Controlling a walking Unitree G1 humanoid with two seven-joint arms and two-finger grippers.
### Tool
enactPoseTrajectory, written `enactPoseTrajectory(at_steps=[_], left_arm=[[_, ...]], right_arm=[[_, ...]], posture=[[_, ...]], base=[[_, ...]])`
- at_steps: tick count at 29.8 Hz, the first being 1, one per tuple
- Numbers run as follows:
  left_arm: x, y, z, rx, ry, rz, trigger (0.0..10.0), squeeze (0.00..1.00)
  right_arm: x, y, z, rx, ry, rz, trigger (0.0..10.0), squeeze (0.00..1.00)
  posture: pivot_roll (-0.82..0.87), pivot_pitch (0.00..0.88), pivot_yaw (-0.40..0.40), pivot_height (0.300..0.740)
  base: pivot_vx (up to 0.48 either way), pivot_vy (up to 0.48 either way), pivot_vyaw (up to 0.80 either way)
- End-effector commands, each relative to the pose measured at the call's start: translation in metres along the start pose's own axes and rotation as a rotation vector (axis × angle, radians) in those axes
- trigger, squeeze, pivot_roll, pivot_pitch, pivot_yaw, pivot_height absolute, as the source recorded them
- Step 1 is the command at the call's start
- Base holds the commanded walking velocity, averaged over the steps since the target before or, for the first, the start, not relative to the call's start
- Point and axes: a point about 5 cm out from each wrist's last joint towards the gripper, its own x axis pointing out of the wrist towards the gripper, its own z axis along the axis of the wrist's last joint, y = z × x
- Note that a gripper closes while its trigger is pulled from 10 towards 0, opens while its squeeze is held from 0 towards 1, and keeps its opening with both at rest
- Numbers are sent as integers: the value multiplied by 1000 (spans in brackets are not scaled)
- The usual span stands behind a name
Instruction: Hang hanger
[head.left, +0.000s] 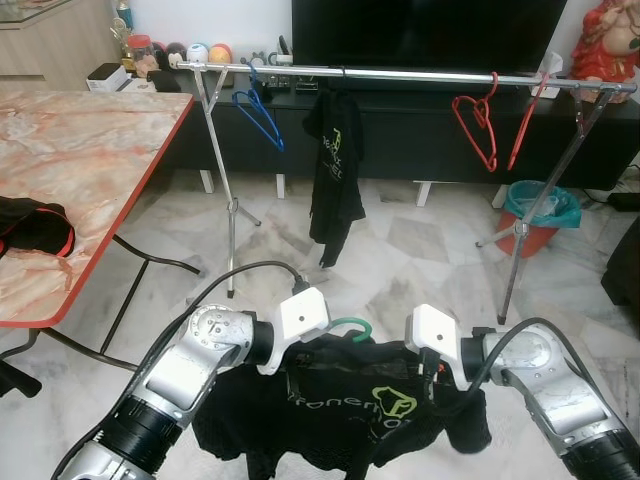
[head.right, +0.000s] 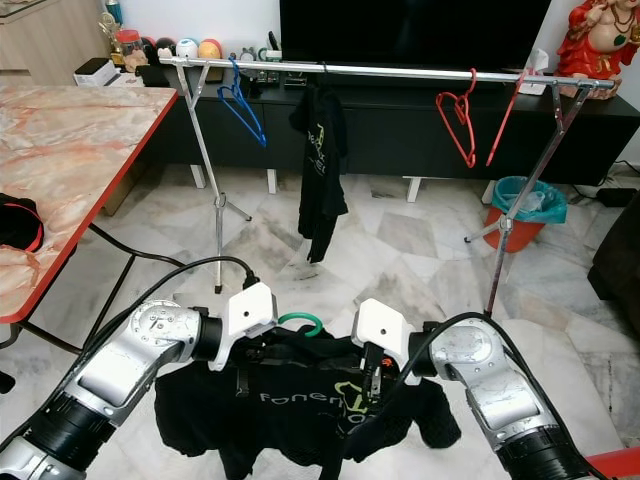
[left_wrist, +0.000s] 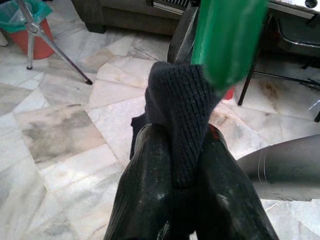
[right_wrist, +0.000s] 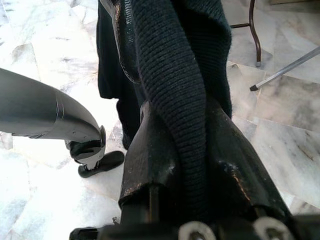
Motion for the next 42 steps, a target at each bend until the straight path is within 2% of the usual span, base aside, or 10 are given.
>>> enactPoseTrajectory(at_steps=[1,15,28,30,32,37,38,39,40,42], left_arm=[[9,-7,7,29,-21,-77,0,0],[9,4,9,62,-17,-21,0,0],[10,21,3,79,-20,107,0,0],[10,22,3,78,-28,108,0,0],[10,18,3,78,-37,56,0,0],[12,17,0,98,-21,52,0,0],[12,19,0,129,-19,68,1412,0],[12,19,0,129,-19,68,1412,0],[10,22,1,219,-3,100,10000,0],[7,26,2,300,22,117,10000,0]], right_arm=[[-2,-10,16,-19,-70,-59,10000,1000],[-13,-9,17,-27,-56,-36,10000,1000],[-19,-1,19,-22,-68,5,10000,1000],[-20,-1,19,-23,-67,5,10000,1000],[-21,0,19,-25,-63,6,10000,1000],[-23,1,20,-31,-55,13,10000,1000],[-25,-2,20,-54,-38,-12,10000,1000],[-25,-2,20,-54,-38,-12,10000,1000],[-27,-10,18,-97,-4,-77,10000,0],[-29,-15,18,-103,8,-116,10000,0]], posture=[[7,0,-22,740],[-2,0,-15,740],[-8,0,-9,740],[-10,0,-9,740],[-12,0,-8,740],[-14,0,-7,740],[-14,0,-11,740],[-14,0,-11,740],[-15,0,-12,740],[-13,0,-13,740]], base=[[0,0,0],[0,0,0],[0,0,0],[0,0,0],[0,0,0],[0,0,0],[0,0,0],[0,0,0],[0,0,0],[0,0,0]])
